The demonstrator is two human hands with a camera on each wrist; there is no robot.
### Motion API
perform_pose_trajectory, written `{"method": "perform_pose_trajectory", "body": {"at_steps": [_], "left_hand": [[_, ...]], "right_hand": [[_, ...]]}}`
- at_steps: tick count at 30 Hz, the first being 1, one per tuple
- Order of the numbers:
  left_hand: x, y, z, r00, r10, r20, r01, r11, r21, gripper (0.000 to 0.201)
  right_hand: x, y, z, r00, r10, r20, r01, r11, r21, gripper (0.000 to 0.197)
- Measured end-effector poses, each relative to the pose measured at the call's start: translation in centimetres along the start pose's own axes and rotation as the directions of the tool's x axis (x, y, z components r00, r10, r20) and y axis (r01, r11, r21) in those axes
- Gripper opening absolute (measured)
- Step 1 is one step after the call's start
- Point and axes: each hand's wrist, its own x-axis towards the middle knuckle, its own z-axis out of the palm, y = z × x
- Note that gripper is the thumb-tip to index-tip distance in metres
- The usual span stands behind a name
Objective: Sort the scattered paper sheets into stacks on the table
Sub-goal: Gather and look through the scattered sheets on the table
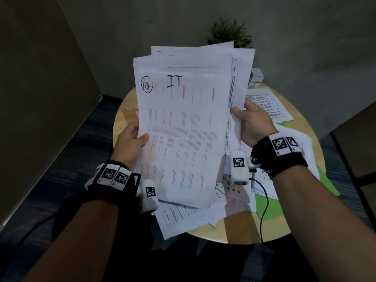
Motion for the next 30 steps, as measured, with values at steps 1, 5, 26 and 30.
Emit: {"method": "perform_pose_trajectory", "body": {"at_steps": [1,5,26,30], "left_hand": [[0.0,0.1,0.0,1.0,-0.006,0.001,0.006,1.0,-0.005,0.028],[0.2,0.1,-0.1,0.999,-0.034,0.025,0.033,0.999,0.025,0.034],[1.4,0.2,-1.5,0.885,0.344,-0.315,-0.234,0.911,0.34,0.037],[1.8,0.5,-1.9,0.871,0.356,-0.338,-0.21,0.893,0.398,0.034]], "right_hand": [[0.0,0.0,0.2,1.0,0.017,0.016,-0.017,1.0,0.006,0.035],[0.3,0.2,0.8,0.991,0.098,0.088,-0.102,0.994,0.036,0.034],[11.3,3.9,0.7,0.968,0.243,0.06,0.074,-0.051,-0.996,0.056],[13.2,5.2,0.9,0.953,0.274,0.126,0.188,-0.213,-0.959,0.087]]}}
